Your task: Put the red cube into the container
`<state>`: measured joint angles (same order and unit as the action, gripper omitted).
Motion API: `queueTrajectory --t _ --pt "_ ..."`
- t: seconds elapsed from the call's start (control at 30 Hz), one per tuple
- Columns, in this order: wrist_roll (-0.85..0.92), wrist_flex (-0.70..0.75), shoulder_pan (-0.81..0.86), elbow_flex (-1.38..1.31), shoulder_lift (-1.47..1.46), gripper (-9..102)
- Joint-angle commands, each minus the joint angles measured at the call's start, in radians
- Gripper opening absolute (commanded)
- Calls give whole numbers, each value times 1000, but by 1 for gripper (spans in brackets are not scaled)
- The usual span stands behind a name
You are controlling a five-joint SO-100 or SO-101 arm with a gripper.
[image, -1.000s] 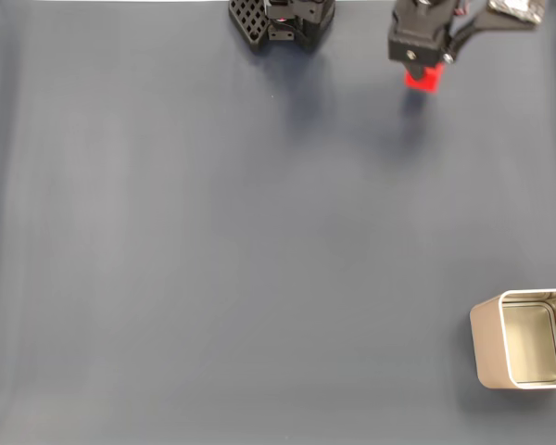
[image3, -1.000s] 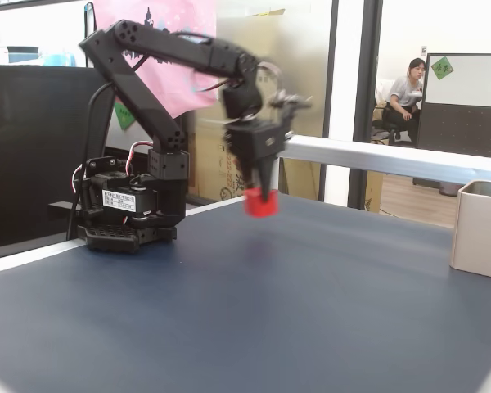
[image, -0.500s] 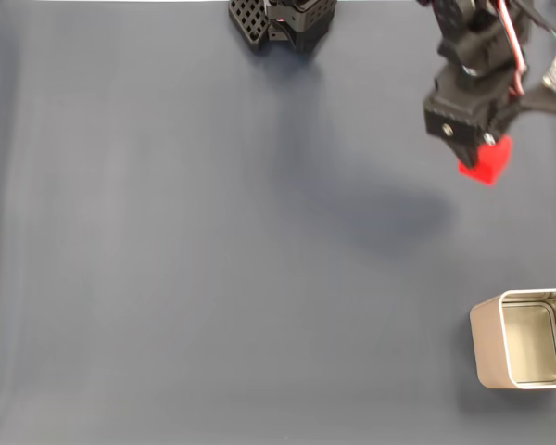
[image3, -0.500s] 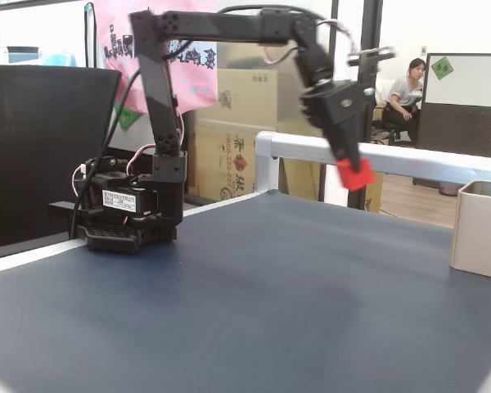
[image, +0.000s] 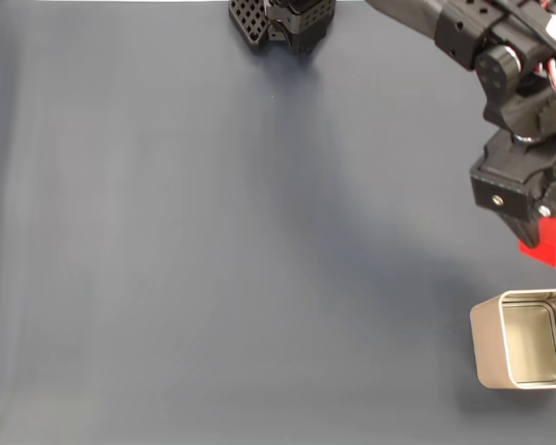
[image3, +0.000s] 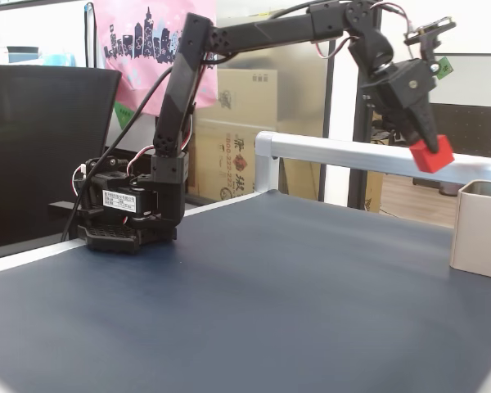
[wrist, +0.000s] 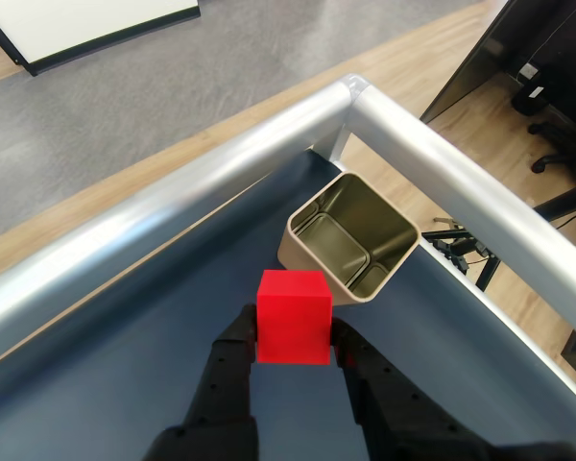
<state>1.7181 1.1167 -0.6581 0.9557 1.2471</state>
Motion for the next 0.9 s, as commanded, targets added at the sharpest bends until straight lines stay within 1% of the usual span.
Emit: queueTrajectory --t 0.0,0.27,0.6,0.87 --pt "3 12 18 -144 -26 0" --pt "3 12 71 -382 -204 0" --pt "-11 11 110 -537 -342 0" --pt "-121 11 106 -594 -408 0"
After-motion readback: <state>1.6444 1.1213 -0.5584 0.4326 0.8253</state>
